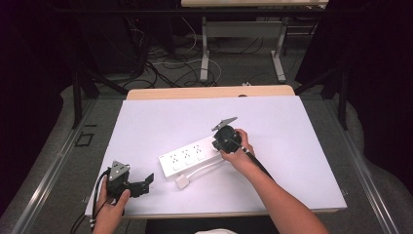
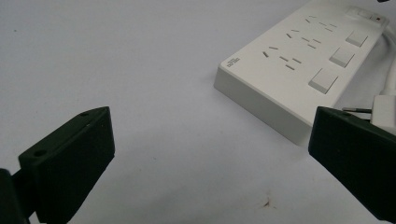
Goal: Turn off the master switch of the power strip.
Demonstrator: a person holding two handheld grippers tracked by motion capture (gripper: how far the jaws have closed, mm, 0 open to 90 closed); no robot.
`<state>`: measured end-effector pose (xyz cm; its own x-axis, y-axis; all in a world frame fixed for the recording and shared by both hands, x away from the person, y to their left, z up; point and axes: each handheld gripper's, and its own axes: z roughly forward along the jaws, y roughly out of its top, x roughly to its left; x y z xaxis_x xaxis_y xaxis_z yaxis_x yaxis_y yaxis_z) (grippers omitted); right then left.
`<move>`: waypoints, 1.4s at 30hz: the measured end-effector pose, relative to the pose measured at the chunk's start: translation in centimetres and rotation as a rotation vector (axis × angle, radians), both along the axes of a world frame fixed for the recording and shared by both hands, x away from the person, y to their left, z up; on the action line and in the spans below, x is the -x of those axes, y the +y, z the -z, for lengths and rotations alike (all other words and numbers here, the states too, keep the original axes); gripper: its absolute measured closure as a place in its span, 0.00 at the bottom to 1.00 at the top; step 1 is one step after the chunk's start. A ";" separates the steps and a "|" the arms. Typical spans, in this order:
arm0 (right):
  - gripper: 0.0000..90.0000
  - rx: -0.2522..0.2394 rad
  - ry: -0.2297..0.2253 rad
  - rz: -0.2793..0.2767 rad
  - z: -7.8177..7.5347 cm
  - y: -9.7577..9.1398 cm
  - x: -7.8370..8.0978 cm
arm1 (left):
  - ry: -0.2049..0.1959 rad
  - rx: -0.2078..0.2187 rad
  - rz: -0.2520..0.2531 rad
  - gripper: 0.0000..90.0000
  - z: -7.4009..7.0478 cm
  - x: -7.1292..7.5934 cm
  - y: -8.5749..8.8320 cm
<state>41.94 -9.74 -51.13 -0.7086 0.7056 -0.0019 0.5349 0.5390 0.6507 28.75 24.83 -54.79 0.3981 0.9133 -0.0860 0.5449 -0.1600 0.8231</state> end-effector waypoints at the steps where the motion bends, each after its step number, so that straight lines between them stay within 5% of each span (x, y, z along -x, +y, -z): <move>1: 1.00 -0.003 -0.002 0.002 0.1 0.1 0.0 | -0.001 -0.005 0.001 0.01 0.0 0.0 0.0; 12: 1.00 0.030 0.026 0.017 1.0 0.4 -0.4 | 0.000 -0.001 0.002 0.01 0.0 0.0 0.1; 30: 1.00 0.061 -0.007 0.004 1.4 0.7 -0.1 | 0.001 -0.006 0.007 0.01 0.0 0.1 -0.1; 42: 0.98 0.021 0.006 0.027 1.1 0.3 -0.3 | 0.002 -0.003 0.002 0.01 0.0 0.0 0.0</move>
